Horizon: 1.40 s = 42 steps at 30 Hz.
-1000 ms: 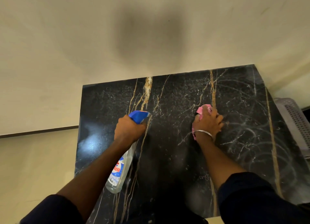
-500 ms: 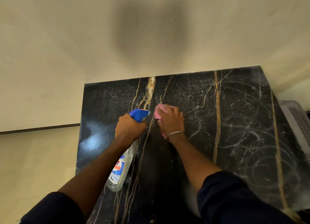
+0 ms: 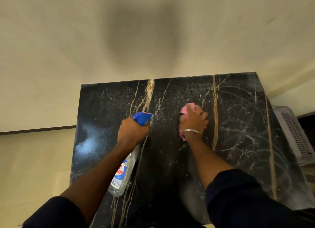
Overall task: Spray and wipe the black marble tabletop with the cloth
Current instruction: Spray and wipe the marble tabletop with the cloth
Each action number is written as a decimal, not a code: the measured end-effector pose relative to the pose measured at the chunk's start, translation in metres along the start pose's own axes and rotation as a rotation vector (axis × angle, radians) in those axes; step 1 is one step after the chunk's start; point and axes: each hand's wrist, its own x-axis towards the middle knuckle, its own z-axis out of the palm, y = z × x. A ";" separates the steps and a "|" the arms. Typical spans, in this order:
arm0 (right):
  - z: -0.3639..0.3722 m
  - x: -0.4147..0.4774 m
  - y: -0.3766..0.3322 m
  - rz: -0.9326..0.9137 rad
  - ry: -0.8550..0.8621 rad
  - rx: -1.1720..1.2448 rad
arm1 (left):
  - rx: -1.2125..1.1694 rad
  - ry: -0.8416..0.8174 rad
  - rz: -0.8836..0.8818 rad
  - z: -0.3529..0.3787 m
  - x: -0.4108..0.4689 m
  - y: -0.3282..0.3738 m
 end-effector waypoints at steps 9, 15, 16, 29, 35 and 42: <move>0.010 -0.020 -0.018 -0.585 -0.201 -0.173 | 0.023 -0.024 -0.012 0.016 0.004 0.025; -0.012 0.041 0.066 -0.235 -0.063 -0.076 | 0.007 -0.011 -0.031 0.026 0.010 0.035; -0.015 0.050 0.076 -0.183 -0.045 -0.069 | 0.010 -0.003 -0.043 0.027 0.010 0.037; 0.017 0.045 -0.043 -0.586 -0.148 -0.036 | -0.005 0.106 -0.138 0.033 0.020 0.064; -0.042 0.067 -0.027 0.020 -0.501 1.204 | -0.039 0.106 -0.115 0.026 0.012 0.074; -0.067 0.050 0.058 0.409 -0.823 2.015 | -0.023 0.003 -0.005 0.040 -0.012 0.101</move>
